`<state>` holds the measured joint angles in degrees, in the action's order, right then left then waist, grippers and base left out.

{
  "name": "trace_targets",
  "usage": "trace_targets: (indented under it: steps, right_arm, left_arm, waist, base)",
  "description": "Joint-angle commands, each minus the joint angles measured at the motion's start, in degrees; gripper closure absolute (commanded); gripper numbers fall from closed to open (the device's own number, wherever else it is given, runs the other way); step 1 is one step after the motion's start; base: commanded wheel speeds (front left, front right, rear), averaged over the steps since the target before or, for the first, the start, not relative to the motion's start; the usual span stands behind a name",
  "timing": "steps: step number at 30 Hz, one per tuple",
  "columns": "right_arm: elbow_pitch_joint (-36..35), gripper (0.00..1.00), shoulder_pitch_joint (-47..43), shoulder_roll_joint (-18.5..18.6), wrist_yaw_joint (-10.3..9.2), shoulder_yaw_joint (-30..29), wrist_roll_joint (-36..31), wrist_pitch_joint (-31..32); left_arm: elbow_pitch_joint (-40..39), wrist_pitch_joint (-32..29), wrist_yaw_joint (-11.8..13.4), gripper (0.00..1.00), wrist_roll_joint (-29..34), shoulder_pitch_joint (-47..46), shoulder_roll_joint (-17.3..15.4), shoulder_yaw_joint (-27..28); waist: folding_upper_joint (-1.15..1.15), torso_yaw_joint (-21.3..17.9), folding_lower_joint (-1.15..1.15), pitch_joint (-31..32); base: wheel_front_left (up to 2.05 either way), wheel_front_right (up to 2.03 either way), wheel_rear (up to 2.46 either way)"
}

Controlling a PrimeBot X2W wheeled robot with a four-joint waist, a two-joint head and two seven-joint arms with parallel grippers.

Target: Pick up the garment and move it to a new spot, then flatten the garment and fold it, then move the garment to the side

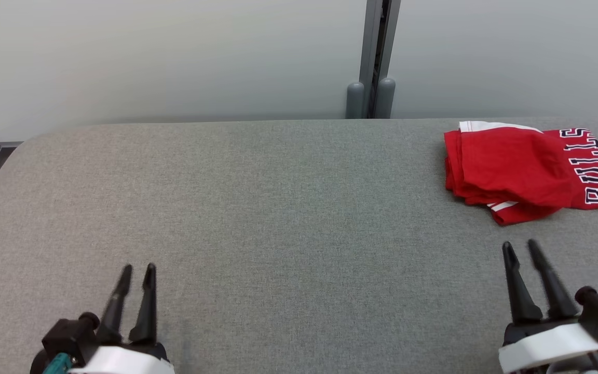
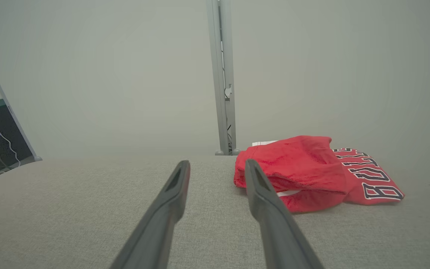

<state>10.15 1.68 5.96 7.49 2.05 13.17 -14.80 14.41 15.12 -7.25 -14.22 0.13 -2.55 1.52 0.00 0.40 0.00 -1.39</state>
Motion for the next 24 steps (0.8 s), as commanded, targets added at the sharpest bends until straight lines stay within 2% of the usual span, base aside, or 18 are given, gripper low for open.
trace_targets:
  steps: [1,24]
  right_arm:
    - [0.1,1.0,-0.1,-0.1,0.0,0.0,0.3,0.1]
    - [2.7,1.0,2.3,-1.0,0.0,-0.7,22.4,5.9]
  left_arm:
    - [0.2,-0.1,0.0,1.0,-0.2,0.0,0.0,0.1]
    - [-0.6,-6.0,-0.1,1.0,-21.9,-0.4,0.0,2.7]
  waist:
    - [0.0,0.0,0.0,0.0]
    - [0.0,-0.1,0.0,0.2]
  base:
    - [0.0,0.0,0.0]
    - [0.0,0.0,0.0]
